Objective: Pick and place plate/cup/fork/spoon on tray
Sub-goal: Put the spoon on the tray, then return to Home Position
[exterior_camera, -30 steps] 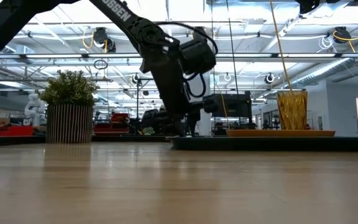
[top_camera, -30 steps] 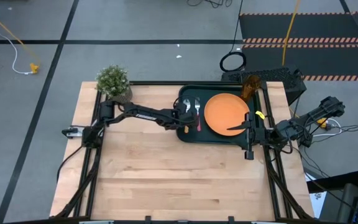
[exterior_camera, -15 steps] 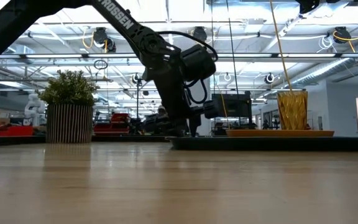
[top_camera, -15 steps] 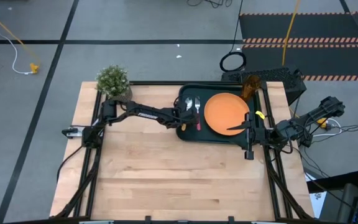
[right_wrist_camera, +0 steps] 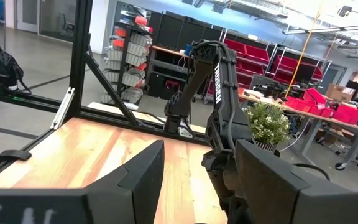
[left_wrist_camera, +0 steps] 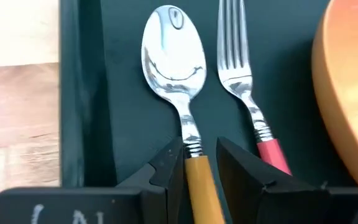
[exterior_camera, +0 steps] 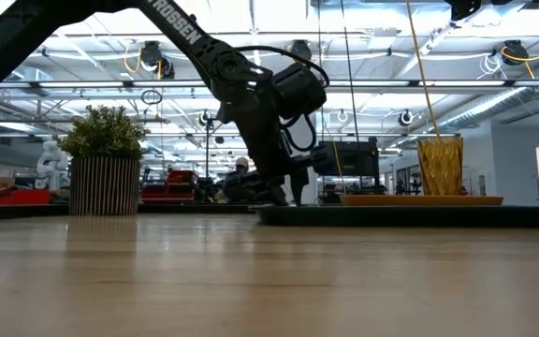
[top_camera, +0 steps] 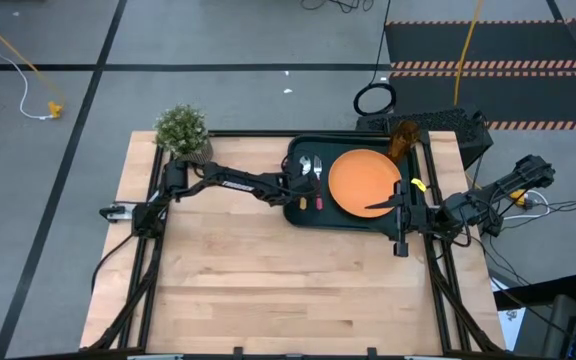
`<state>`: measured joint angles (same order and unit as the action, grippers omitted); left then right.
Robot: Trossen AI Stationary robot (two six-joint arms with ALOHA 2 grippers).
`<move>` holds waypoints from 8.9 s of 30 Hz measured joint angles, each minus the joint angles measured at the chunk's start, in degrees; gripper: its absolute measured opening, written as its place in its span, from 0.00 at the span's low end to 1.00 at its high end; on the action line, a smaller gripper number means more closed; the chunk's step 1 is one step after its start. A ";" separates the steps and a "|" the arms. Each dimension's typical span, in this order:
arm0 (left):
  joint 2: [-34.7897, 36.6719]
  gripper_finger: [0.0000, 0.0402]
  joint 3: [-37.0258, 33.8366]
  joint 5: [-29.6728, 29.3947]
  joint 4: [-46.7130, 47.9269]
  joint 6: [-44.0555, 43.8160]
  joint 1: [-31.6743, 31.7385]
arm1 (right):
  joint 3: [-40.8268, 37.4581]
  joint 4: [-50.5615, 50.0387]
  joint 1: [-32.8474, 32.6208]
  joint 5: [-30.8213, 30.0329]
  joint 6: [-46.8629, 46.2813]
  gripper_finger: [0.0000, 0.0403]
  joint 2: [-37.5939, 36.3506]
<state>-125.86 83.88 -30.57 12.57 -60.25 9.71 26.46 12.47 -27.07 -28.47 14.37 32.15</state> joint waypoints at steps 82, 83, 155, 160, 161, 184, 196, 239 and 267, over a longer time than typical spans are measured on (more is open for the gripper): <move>45.35 0.02 -62.79 24.44 -60.69 58.29 -11.42 | -24.60 10.90 -0.02 15.21 -12.29 0.00 -10.44; 45.35 0.02 -62.79 25.17 -60.75 58.39 -11.05 | -24.67 11.03 -0.02 15.42 -12.22 0.00 -10.59; 54.08 0.00 -83.34 29.58 -83.60 54.40 -7.83 | -25.59 -10.54 25.53 30.03 -15.23 0.00 -31.35; 58.30 0.00 -83.34 28.04 -80.75 55.83 -11.16 | -25.59 -10.54 25.53 30.05 -15.23 0.00 -31.33; 59.43 0.00 -83.36 27.66 -79.19 56.11 -11.83 | -25.59 -10.54 25.53 30.04 -15.23 0.00 -31.33; 97.69 0.00 -83.34 35.46 -41.83 63.72 -9.22 | -25.59 -10.54 25.53 30.05 -15.23 0.00 -31.33; 114.66 0.00 -83.32 27.71 -18.59 58.70 -7.97 | -25.59 -10.54 25.51 30.05 -15.23 0.00 -31.33; 120.34 0.01 -83.33 37.14 -14.30 60.01 -8.85 | -25.60 -10.56 25.51 30.04 -15.23 0.00 -31.31; 121.58 0.01 -83.32 34.98 -16.26 65.12 -9.00 | -25.61 -10.56 25.51 30.03 -15.23 0.00 -31.31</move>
<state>-4.28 0.56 4.42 -3.70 4.87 0.71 0.84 1.91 -1.56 1.56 -0.86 0.84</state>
